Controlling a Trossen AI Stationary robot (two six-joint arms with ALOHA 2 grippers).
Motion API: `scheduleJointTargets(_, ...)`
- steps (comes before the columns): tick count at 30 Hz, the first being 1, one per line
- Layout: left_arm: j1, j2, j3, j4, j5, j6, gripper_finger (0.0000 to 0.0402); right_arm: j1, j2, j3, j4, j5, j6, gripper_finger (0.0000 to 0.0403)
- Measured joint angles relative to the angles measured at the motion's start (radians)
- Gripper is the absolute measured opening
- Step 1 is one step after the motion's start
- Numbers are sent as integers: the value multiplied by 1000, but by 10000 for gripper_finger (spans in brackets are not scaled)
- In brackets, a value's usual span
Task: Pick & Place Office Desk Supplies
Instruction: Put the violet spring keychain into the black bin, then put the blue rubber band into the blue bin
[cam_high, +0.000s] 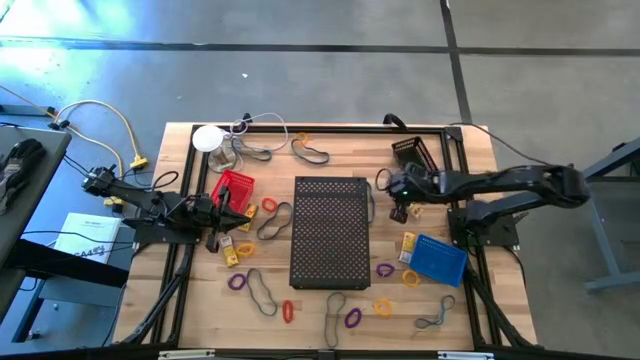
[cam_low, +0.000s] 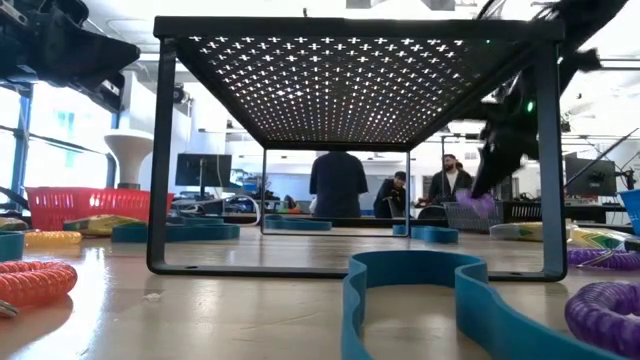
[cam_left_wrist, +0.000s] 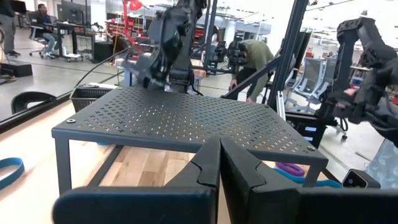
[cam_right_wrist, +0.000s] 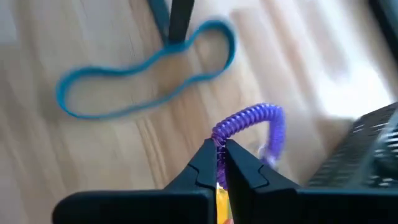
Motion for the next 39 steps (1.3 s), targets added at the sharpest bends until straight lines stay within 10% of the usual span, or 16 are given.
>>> scheduleJointTargets(11,0,0,0,0,0,0,2,-168,-199,1,-18,184,52,4)
scheduleJointTargets(26,0,0,0,0,0,0,2,-523,-15,1,-31,37,182,10)
scheduleJointTargets(39,0,0,0,-1,0,-21,2,-502,-1,2,82,123,143,185)
